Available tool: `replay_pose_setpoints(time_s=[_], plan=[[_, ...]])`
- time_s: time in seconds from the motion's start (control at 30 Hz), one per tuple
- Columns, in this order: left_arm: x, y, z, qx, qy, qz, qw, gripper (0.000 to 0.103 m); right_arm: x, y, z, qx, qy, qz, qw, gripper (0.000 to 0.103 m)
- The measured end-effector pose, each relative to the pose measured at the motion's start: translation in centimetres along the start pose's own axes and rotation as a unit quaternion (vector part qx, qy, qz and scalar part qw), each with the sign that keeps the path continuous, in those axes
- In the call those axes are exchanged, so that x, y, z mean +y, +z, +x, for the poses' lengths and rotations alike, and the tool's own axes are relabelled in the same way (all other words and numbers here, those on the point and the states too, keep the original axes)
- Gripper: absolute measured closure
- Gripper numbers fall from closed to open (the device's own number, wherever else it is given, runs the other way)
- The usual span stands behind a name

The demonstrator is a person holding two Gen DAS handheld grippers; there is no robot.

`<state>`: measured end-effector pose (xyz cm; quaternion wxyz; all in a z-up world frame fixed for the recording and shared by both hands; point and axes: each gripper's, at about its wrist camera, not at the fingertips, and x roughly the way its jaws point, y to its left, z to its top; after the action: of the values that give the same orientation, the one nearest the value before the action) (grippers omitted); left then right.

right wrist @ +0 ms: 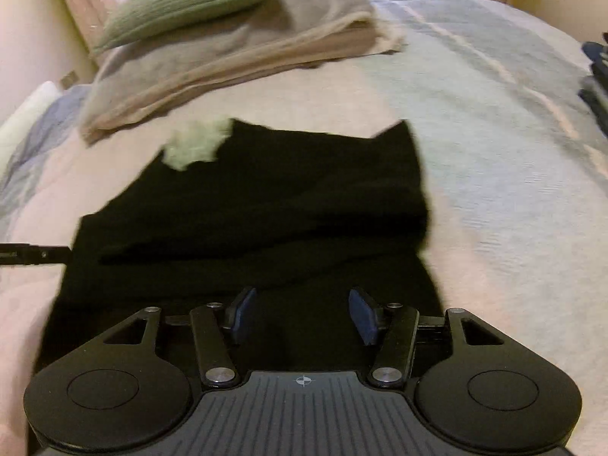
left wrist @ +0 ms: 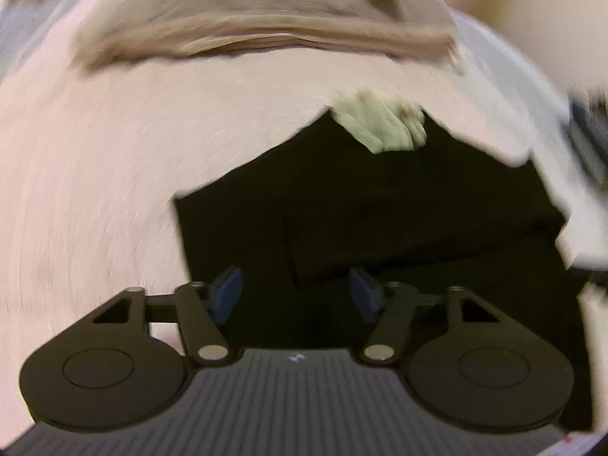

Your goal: Fold large clothes

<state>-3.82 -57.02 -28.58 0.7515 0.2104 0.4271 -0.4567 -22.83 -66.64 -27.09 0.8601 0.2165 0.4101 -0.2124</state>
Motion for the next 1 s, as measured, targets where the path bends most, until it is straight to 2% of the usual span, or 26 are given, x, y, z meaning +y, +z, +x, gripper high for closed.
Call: replay_pose_setpoints(time_s=[0.07,0.17,0.2,0.23,0.3,0.33,0.4,0.5,0.57,0.67,0.73,0.83,1.0], plan=[[-2.2,0.1,1.7,0.003,0.016,0.099,0.9949,0.050,-1.2,0.1,0.4,0.000,-0.005,0.003,1.000,0.051],[-4.7,-0.5,3.7,0.004,0.020,0.224,0.9744,0.062,-2.6,0.3,1.5,0.003,-0.011,0.001,1.000,0.050],[-5.3,-0.8,4.3,0.007,0.021,0.256,0.9665,0.070,-2.9,0.5,1.9,0.004,-0.016,-0.004,1.000,0.050],[-5.7,-1.1,4.9,0.009,0.022,0.281,0.9595,0.082,-3.1,0.7,2.6,0.003,-0.022,-0.009,1.000,0.050],[-6.1,-1.4,5.4,0.011,0.024,0.304,0.9523,0.096,-3.7,1.1,3.3,0.002,-0.026,-0.014,1.000,0.050],[-6.1,-1.3,5.3,0.009,0.025,0.306,0.9517,0.098,-4.0,1.3,3.4,-0.002,-0.032,-0.015,0.999,0.050],[-5.7,-0.6,4.0,-0.011,0.024,0.291,0.9563,0.099,-4.5,1.8,3.3,-0.014,-0.052,-0.016,0.998,0.050],[-4.9,1.0,0.0,-0.095,0.035,0.259,0.9605,0.099,-5.4,2.8,3.5,-0.025,-0.053,-0.011,0.998,0.050],[-4.1,1.3,-1.6,-0.113,0.049,0.246,0.9614,0.099,-5.8,3.2,4.1,-0.020,-0.056,-0.018,0.998,0.050],[-2.5,0.3,-0.5,-0.060,0.061,0.250,0.9644,0.099,-6.6,3.4,5.0,-0.006,-0.043,-0.013,0.999,0.050],[-2.0,-0.7,0.3,-0.032,0.059,0.259,0.9637,0.099,-6.5,3.6,4.7,-0.009,-0.013,-0.024,1.000,0.050],[-1.9,-1.8,0.5,-0.023,0.059,0.269,0.9610,0.099,-5.6,3.6,3.7,-0.021,0.025,-0.100,0.994,0.050],[-1.9,-1.3,1.4,-0.028,0.069,0.265,0.9614,0.099,-5.1,4.7,4.3,-0.006,0.061,-0.214,0.975,0.050]])
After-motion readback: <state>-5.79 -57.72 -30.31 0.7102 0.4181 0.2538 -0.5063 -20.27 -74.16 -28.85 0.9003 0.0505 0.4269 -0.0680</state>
